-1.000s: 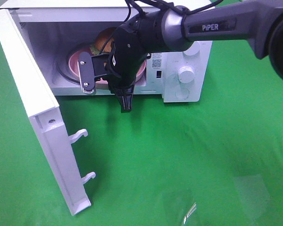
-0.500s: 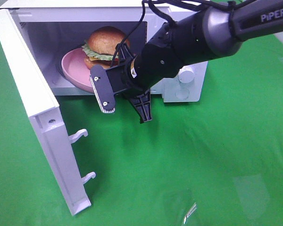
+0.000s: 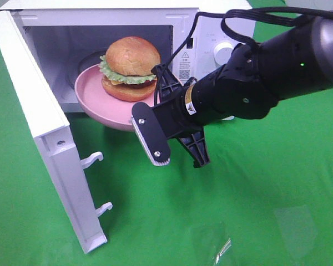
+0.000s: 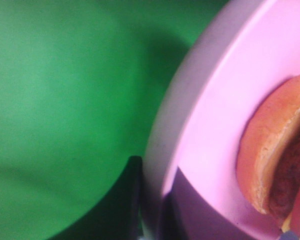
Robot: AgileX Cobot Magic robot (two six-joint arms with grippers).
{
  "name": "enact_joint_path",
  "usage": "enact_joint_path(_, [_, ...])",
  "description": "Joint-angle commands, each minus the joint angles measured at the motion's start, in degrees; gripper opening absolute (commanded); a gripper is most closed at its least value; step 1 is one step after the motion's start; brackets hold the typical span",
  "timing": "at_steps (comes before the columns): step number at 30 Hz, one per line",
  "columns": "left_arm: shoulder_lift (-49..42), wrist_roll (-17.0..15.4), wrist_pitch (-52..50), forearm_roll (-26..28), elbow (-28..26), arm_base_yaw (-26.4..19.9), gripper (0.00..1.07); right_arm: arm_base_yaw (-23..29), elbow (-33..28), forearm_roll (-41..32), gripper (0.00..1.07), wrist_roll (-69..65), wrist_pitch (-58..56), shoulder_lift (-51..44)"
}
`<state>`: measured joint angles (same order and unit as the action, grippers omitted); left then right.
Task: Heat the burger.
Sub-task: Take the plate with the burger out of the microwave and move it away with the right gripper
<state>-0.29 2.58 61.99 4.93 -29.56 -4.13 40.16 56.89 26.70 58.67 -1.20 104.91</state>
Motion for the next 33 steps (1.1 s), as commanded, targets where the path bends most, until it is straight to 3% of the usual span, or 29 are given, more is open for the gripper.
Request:
enact_joint_path(1, [-0.23, -0.06, -0.63, 0.17, 0.00, -0.06, 0.98, -0.80, -0.80, 0.23, 0.00, -0.17, 3.15, -2.58])
enact_joint_path(2, [-0.23, -0.06, -0.63, 0.17, 0.00, -0.06, 0.98, -0.80, -4.24, 0.23, 0.00, -0.17, 3.55, -5.04])
enact_joint_path(11, [-0.23, -0.06, -0.63, 0.17, 0.00, -0.06, 0.98, -0.74, -13.87, 0.11, 0.00, -0.23, 3.09, -13.52])
enact_joint_path(33, [-0.23, -0.06, -0.63, 0.17, 0.00, -0.06, 0.98, -0.63, -29.74, -0.06, 0.00, -8.71, -9.63, -37.70])
